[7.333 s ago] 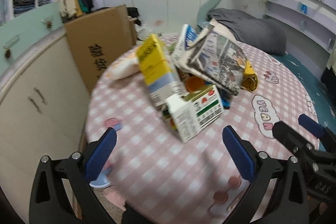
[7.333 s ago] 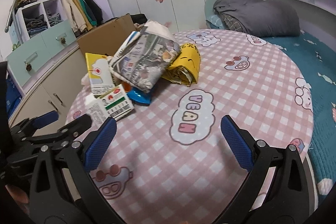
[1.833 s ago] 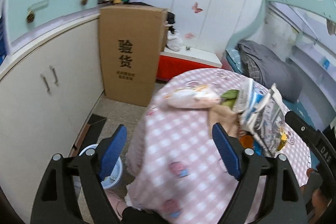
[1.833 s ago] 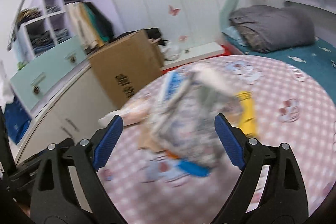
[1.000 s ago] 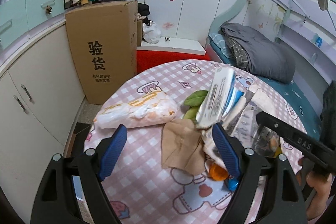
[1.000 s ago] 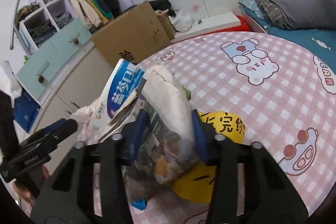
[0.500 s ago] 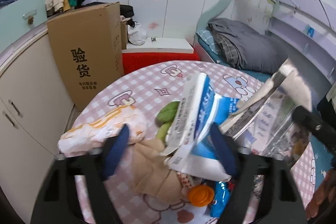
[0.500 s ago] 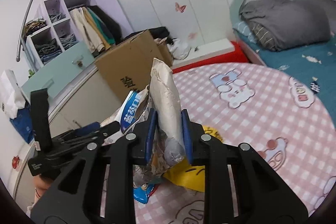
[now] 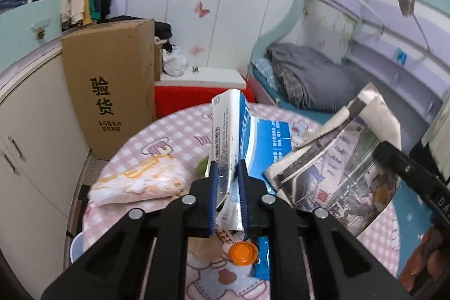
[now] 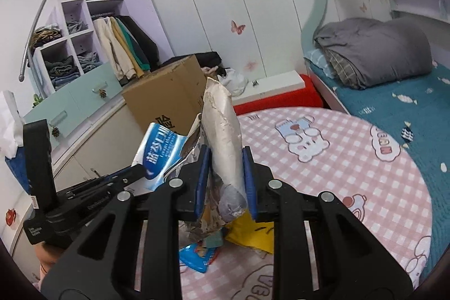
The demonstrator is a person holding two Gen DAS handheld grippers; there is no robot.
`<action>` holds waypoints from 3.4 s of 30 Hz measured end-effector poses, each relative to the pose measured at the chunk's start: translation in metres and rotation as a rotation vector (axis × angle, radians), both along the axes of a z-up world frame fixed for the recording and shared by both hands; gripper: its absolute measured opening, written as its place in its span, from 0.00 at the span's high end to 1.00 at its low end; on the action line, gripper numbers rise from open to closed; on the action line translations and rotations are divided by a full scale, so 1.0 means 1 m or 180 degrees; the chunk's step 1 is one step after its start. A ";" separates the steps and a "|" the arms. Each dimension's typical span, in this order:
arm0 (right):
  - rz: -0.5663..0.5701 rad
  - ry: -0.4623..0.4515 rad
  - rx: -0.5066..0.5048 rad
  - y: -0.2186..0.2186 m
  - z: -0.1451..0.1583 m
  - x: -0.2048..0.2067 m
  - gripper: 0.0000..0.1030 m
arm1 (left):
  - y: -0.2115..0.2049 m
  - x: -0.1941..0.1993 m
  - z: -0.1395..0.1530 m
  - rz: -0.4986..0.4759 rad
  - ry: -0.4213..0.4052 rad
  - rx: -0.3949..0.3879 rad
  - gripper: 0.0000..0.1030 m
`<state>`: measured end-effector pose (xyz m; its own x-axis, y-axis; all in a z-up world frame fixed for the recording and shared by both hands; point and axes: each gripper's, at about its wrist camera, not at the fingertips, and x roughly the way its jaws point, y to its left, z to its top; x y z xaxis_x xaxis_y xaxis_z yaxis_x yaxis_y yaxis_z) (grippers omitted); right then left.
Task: Collect trash
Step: 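Carry both items to the wastebasket and release them inside, then grasp the plastic bread bag with the left gripper while the right gripper grasps the yellow bag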
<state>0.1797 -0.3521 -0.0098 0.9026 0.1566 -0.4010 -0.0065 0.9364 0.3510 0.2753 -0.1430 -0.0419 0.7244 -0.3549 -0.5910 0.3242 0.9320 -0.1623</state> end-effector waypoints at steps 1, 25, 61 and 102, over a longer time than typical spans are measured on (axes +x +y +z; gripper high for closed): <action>0.0009 -0.0017 -0.0014 0.004 0.004 -0.001 0.77 | 0.010 -0.006 0.006 0.0067 -0.0040 -0.0047 0.88; 0.1242 0.0202 -0.0548 0.289 -0.016 0.042 0.79 | 0.280 -0.080 -0.009 0.1529 -0.0158 -0.0147 0.88; 0.1187 0.0597 -0.1120 0.429 -0.181 0.104 0.30 | 0.385 -0.023 -0.178 0.2326 0.0808 0.0498 0.87; 0.1140 0.0205 -0.0487 0.363 -0.083 0.045 0.27 | 0.352 -0.077 -0.074 0.2363 0.0308 0.0383 0.20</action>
<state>0.2245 0.0110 -0.0931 0.7738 0.3909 -0.4983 -0.3247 0.9204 0.2178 0.1985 0.2092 -0.1155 0.6910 0.2766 -0.6679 -0.4058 0.9130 -0.0416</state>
